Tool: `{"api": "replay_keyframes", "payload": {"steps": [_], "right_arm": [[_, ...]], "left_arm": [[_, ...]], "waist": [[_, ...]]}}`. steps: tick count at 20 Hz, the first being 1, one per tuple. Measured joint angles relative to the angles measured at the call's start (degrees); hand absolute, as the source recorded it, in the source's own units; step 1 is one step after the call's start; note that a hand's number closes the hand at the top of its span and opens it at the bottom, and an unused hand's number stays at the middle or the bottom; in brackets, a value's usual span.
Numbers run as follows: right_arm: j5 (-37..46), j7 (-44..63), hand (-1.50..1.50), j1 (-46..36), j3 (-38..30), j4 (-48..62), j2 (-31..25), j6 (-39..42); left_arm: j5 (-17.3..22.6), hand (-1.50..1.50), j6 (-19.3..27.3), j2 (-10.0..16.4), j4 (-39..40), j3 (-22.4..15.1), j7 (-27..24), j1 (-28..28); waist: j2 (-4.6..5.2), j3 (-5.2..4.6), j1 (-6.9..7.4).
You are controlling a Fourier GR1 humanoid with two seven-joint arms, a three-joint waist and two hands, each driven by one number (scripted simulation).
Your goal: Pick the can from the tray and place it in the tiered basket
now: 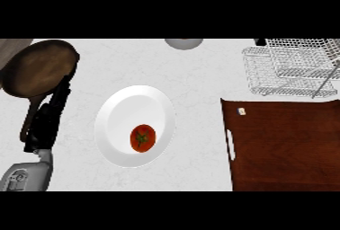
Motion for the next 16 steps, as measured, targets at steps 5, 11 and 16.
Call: {"api": "replay_keyframes", "payload": {"steps": [5, 11, 16], "right_arm": [[-2.19, -6.68, 1.5, -0.31, -3.01, 6.28, -0.42, -0.03], [-6.37, -8.99, -1.5, 0.05, -7.45, 12.39, 1.07, 1.82], [-9.32, -9.73, -1.5, -0.38, -10.95, 16.31, 1.69, 2.05]], "left_arm": [[-0.37, 0.0, -0.3, 0.0, -0.19, 0.11, 0.6, -0.43], [0.54, 0.0, -1.62, 0.89, -0.37, 1.29, 0.19, -0.07], [0.8, 0.0, -2.09, 0.83, -1.11, 1.56, 0.15, 0.59]], "waist": [[0.01, 0.01, 0.01], [0.01, 0.01, 0.05], [-0.33, -0.48, 0.39]]}}
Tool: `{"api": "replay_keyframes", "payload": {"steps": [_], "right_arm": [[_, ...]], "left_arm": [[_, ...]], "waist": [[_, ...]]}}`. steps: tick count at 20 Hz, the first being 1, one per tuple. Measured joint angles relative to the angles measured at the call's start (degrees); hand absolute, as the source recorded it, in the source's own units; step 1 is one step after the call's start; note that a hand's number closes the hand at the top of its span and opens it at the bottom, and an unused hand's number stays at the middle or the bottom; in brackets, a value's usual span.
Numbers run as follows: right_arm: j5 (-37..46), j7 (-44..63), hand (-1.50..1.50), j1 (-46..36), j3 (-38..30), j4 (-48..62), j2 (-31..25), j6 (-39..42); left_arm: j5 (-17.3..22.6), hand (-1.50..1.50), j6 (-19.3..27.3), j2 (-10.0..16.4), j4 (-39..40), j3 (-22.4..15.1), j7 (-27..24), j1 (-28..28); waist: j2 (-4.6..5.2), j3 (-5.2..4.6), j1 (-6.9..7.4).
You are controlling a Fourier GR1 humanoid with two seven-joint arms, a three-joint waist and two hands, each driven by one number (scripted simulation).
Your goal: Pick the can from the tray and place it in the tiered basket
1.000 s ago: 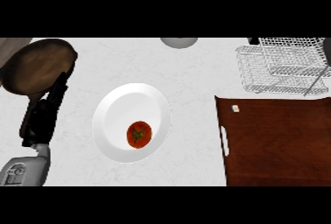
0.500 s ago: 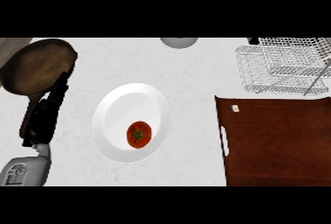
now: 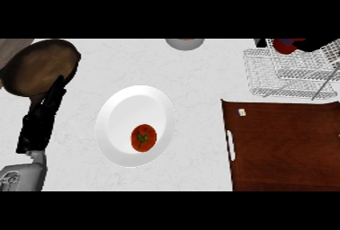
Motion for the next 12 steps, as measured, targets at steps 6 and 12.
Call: {"api": "replay_keyframes", "payload": {"steps": [6, 12], "right_arm": [[-4.67, -3.94, -1.5, 0.1, -5.37, 1.6, -0.04, -4.06], [-8.3, -5.95, -1.5, 0.01, -9.47, 0.56, -1.99, -7.2]], "left_arm": [[-1.27, 0.0, 0.75, -0.71, -0.65, -0.66, 0.81, -0.27], [-1.26, 0.0, 0.76, -0.83, 0.3, 0.02, 0.26, -0.34]], "waist": [[0.03, 0.01, -0.02], [0.17, 0.35, -0.48]]}}
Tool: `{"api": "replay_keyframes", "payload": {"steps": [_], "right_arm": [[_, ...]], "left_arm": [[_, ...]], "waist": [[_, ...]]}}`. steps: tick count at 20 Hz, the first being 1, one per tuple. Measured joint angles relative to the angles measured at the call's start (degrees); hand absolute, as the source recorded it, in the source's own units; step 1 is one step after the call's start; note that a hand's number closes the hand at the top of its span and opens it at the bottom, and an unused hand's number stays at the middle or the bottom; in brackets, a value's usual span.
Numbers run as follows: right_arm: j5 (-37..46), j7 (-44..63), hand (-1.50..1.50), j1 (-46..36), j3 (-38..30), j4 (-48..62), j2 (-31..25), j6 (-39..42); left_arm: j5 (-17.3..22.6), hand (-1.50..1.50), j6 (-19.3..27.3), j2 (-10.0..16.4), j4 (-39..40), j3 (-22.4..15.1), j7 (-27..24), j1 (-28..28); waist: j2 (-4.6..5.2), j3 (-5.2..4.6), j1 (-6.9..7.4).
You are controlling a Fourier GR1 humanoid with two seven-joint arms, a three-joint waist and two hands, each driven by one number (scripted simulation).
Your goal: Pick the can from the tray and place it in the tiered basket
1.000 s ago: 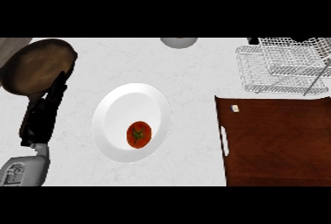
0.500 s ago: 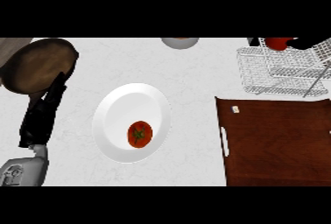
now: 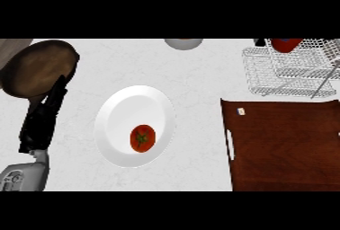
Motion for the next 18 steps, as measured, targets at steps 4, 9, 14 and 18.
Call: {"api": "replay_keyframes", "payload": {"steps": [4, 9, 14, 18], "right_arm": [[-2.07, 2.41, -1.5, 1.22, -2.18, -2.73, -3.08, 0.94], [-6.84, 5.88, -1.5, 4.23, -6.51, -4.76, -8.3, 6.85], [-12.53, 4.34, -1.5, 11.42, -11.58, -6.45, -14.98, 14.91], [-17.25, -0.68, -1.5, 18.12, -16.32, -6.64, -19.56, 20.03]], "left_arm": [[-0.61, 0.0, 0.6, -0.52, 1.34, 0.06, -0.78, -0.13], [-1.21, 0.0, 1.07, -0.92, 0.82, -0.09, -0.51, 0.56], [-0.52, 0.0, 0.37, -0.26, 0.72, 0.89, -1.14, 0.84], [-0.09, 0.0, -0.33, 0.03, -0.45, 1.19, -0.99, 1.68]], "waist": [[-0.18, 0.06, -0.8], [-0.35, 0.1, -1.36], [-0.4, 0.12, -1.79], [-0.37, 0.15, -1.7]]}}
